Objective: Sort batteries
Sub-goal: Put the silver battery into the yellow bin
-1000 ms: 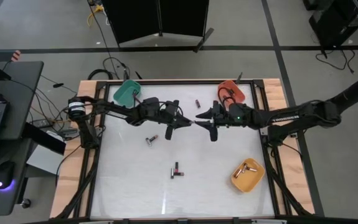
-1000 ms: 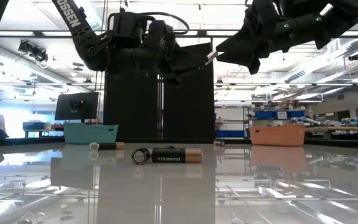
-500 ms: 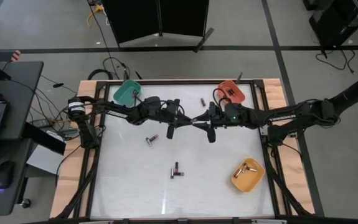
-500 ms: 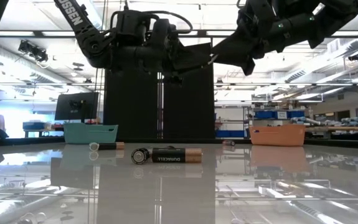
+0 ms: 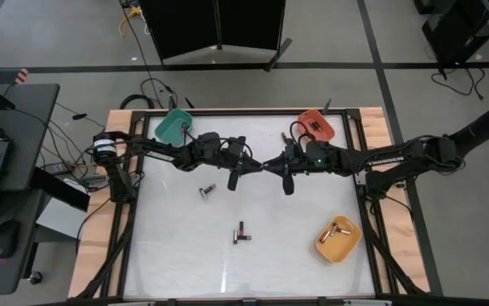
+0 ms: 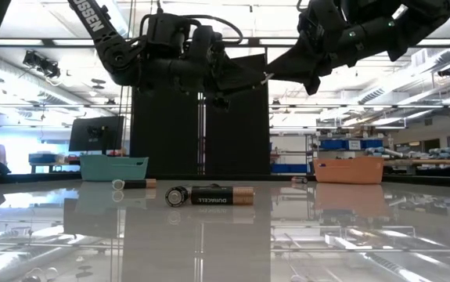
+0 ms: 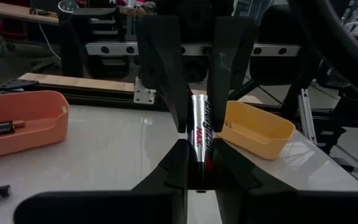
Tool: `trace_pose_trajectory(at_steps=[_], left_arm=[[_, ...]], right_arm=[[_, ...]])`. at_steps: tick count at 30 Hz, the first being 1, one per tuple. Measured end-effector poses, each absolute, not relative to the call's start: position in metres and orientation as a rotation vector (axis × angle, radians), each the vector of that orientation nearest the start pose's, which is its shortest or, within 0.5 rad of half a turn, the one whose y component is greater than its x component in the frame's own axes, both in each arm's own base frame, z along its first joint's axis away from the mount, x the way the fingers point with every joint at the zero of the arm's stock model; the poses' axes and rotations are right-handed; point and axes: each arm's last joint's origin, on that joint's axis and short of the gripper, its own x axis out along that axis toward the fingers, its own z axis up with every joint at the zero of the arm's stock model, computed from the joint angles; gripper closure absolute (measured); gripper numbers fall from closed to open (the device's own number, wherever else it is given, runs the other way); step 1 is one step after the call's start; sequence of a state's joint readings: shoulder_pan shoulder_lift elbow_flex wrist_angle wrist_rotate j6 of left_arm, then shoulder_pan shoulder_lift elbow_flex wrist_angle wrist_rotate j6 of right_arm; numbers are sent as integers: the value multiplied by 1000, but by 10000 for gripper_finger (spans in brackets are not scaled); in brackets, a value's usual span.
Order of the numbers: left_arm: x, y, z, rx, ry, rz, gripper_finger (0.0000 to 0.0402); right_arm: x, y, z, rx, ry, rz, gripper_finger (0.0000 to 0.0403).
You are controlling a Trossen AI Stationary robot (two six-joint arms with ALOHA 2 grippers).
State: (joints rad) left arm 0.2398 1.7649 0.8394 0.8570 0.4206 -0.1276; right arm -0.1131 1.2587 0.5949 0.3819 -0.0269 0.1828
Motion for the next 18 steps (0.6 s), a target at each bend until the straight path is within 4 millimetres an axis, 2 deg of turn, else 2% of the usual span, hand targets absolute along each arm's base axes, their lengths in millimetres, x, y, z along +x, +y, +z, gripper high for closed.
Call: trace_pose_trajectory(at_steps=[5, 13, 18], left_arm=[[353, 74, 197, -148, 71, -154, 348], [353, 76, 195, -134, 89, -111, 235], [348, 76, 185, -111, 125, -77, 208]], right_arm=[[259, -29, 228, 200, 289, -113, 339], [265, -25, 259, 177, 442, -108, 339], [259, -6, 280, 227, 650, -68, 339]])
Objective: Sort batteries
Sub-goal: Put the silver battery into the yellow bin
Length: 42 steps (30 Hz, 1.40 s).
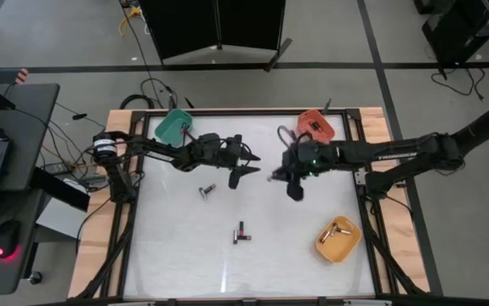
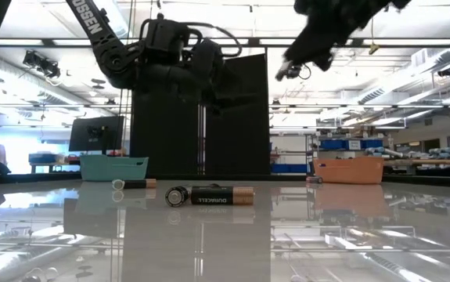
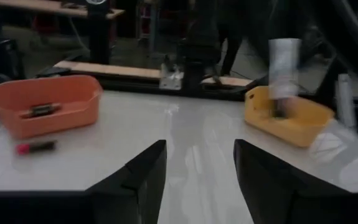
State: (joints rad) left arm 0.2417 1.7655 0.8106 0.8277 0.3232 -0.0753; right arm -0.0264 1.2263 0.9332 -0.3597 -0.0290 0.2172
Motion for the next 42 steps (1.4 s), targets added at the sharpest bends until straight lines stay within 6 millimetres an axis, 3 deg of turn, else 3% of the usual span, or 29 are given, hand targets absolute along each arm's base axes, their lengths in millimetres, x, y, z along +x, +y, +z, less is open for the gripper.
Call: trace_pose_trajectory(at_steps=[6, 11, 20, 32, 37, 42], left_arm=[[345, 75, 180, -94, 137, -74, 205], [344, 75, 180, -88, 128, -62, 204], [344, 76, 180, -64, 124, -61, 204], [344, 76, 180, -66, 131, -62, 204], [344, 76, 179, -50, 135, -63, 204], [343, 76, 179, -42, 135, -63, 204]], right_arm=[[235, 29, 294, 366, 989, -78, 339], [205, 56, 290, 511, 1294, -135, 339], [176, 85, 242, 735, 1623, -188, 339], [162, 93, 182, 813, 1668, -142, 339], [160, 93, 176, 804, 1673, -148, 335], [160, 92, 176, 796, 1660, -157, 294]])
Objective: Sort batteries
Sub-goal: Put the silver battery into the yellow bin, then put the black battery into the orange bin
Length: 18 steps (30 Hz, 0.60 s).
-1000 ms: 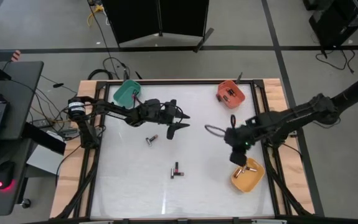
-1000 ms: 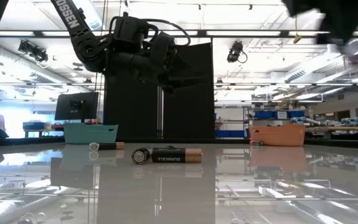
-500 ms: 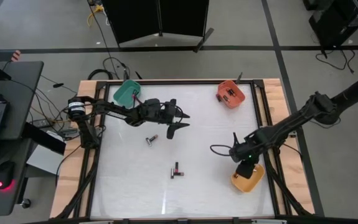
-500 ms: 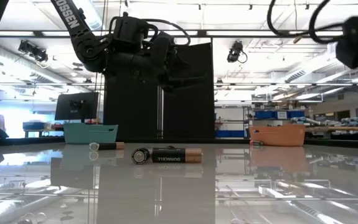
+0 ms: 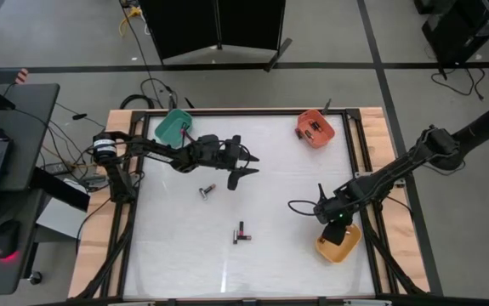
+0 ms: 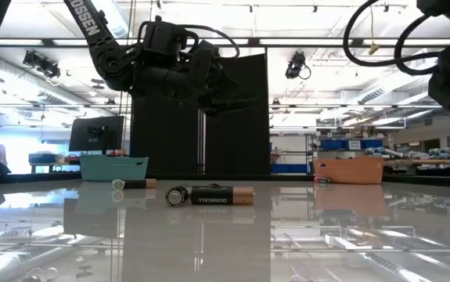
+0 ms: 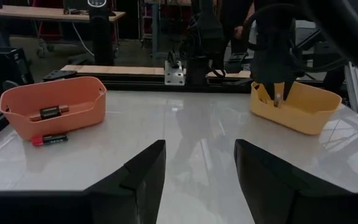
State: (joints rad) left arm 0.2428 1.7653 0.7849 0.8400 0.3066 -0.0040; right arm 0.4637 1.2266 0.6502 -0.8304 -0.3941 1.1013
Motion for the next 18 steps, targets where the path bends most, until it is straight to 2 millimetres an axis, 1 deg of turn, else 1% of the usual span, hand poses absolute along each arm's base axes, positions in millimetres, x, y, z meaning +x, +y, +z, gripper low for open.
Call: trace_pose_trajectory(at_steps=[5, 8, 11, 13, 18], left_arm=[[343, 76, 179, -42, 137, -64, 204], [343, 76, 179, -31, 136, -65, 204], [344, 75, 179, -3, 138, -69, 204], [344, 74, 178, 11, 143, -74, 204], [346, 64, 178, 20, 144, -102, 204]], right_arm=[[161, 92, 177, 798, 1651, -166, 262], [165, 94, 185, 798, 1640, -153, 249], [168, 95, 198, 780, 1631, -147, 243], [172, 96, 208, 737, 1592, -141, 242], [187, 96, 234, 602, 1400, -107, 242]])
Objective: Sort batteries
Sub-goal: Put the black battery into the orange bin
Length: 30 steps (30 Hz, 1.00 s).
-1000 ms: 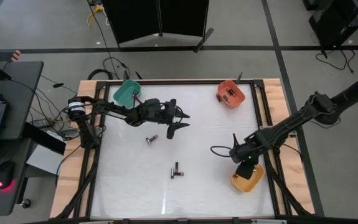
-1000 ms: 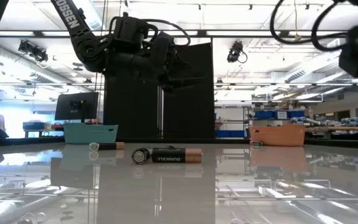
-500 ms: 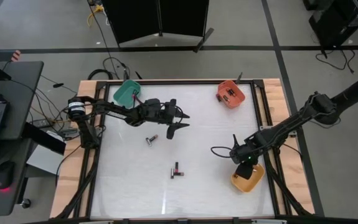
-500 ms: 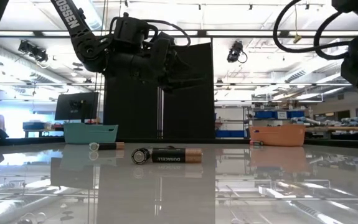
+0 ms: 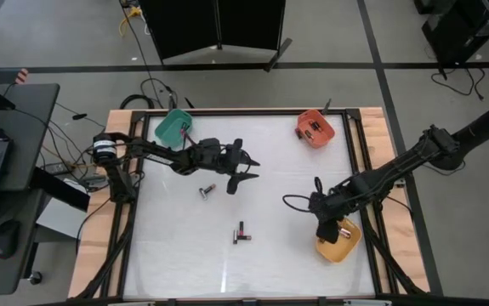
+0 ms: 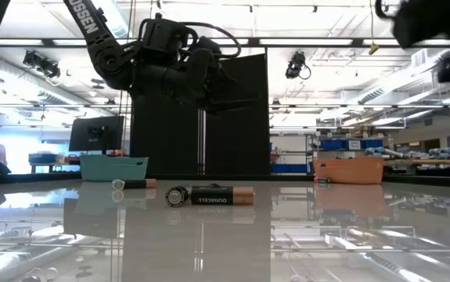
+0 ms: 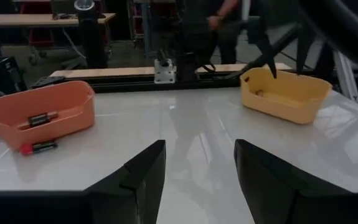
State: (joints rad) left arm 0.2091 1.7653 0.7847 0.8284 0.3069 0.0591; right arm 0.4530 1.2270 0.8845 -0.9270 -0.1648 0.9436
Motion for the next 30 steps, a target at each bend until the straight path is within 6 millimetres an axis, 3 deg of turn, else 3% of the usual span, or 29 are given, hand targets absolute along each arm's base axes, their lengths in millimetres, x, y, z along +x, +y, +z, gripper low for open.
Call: trace_pose_trajectory(at_steps=[6, 10, 18, 30], left_arm=[[335, 45, 164, 72, 139, -95, 204], [314, 29, 156, 84, 107, -62, 204], [266, -5, 161, 91, 73, 52, 204], [248, -47, 163, 92, 69, 77, 204]], right_arm=[[210, 93, 242, 456, 1137, -64, 241], [233, 91, 237, 360, 1013, -17, 247], [283, 88, 208, 243, 886, 44, 252], [328, 101, 159, 202, 738, 95, 209]])
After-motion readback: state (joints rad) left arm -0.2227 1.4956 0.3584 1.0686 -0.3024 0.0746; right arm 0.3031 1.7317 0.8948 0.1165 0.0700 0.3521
